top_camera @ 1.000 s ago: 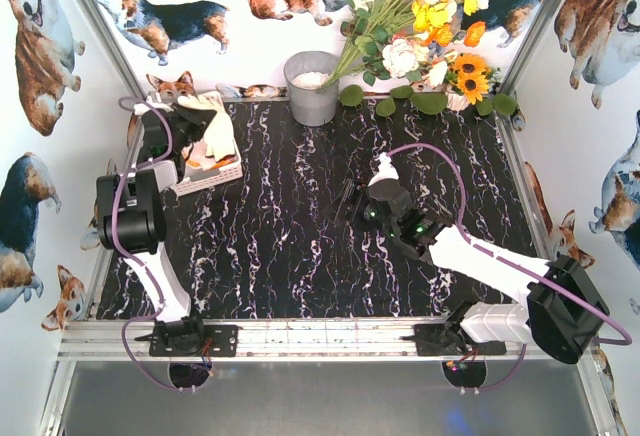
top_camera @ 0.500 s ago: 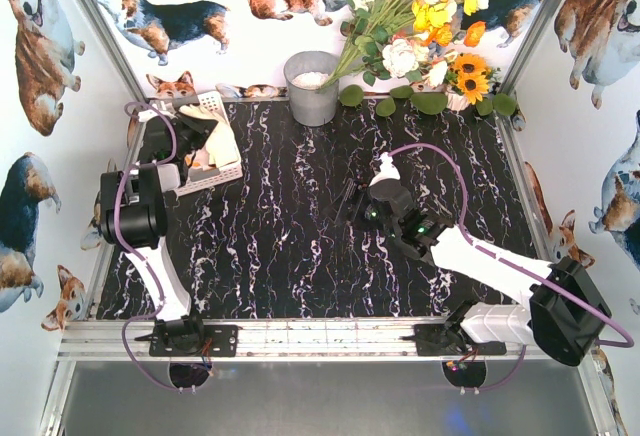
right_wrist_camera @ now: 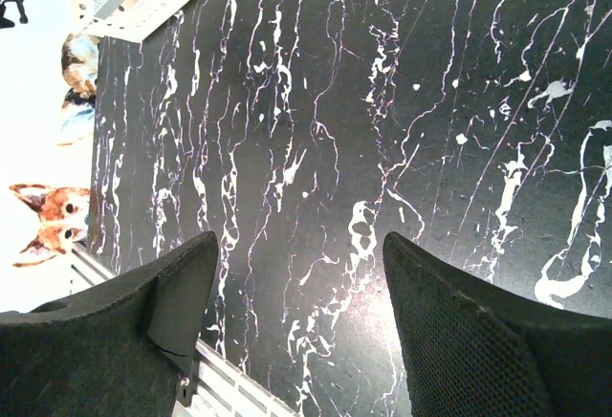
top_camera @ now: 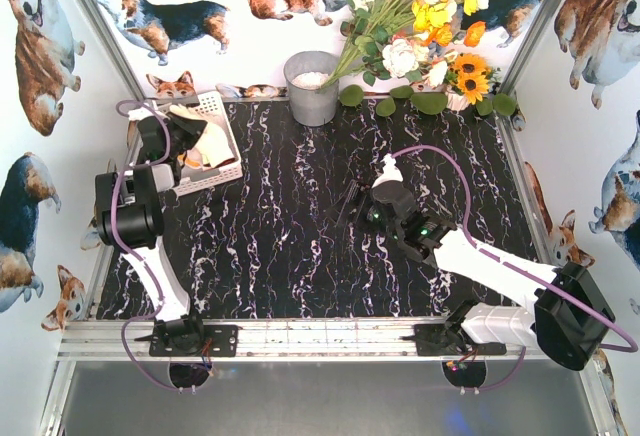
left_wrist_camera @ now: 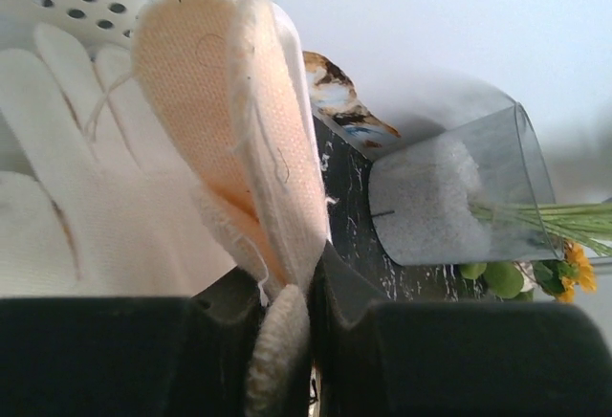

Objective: Put the gloves into the storage basket
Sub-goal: Place the glove in the bin.

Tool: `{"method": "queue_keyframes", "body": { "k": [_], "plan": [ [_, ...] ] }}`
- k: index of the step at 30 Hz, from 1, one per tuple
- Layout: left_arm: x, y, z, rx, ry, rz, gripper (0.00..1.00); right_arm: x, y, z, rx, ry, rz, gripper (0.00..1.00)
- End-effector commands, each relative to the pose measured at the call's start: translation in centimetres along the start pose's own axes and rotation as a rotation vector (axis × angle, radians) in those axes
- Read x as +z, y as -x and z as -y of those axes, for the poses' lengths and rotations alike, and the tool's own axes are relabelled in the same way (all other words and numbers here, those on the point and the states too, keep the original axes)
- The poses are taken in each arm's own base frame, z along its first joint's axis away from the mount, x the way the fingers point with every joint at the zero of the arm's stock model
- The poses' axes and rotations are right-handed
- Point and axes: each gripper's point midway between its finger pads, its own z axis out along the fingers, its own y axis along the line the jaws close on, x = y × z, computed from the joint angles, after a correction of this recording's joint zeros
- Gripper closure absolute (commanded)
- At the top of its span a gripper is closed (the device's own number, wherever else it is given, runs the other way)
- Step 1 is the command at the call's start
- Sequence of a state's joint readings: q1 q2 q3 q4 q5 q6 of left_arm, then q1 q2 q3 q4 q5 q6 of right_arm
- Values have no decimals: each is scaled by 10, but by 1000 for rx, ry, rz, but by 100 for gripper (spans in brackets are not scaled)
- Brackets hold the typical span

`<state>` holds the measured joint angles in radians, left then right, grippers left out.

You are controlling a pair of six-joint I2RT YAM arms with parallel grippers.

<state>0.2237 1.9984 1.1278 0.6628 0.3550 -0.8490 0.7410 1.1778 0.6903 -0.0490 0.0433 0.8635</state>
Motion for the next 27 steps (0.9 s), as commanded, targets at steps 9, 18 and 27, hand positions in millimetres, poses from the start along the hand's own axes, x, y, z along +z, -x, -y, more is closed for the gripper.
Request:
{"method": "queue_keyframes", "body": {
  "k": [9,18,27],
  "plan": [
    [9,10,-35,123,46,3,100,-2,12,-9,12,34,53,28],
    [15,2,-53,188,81,-36,95,-1,12,-10,18,40,51,28],
    [8,13,-62,317,189,-82,43,-2,13,-11,17,45,56,28]
  ]
}}
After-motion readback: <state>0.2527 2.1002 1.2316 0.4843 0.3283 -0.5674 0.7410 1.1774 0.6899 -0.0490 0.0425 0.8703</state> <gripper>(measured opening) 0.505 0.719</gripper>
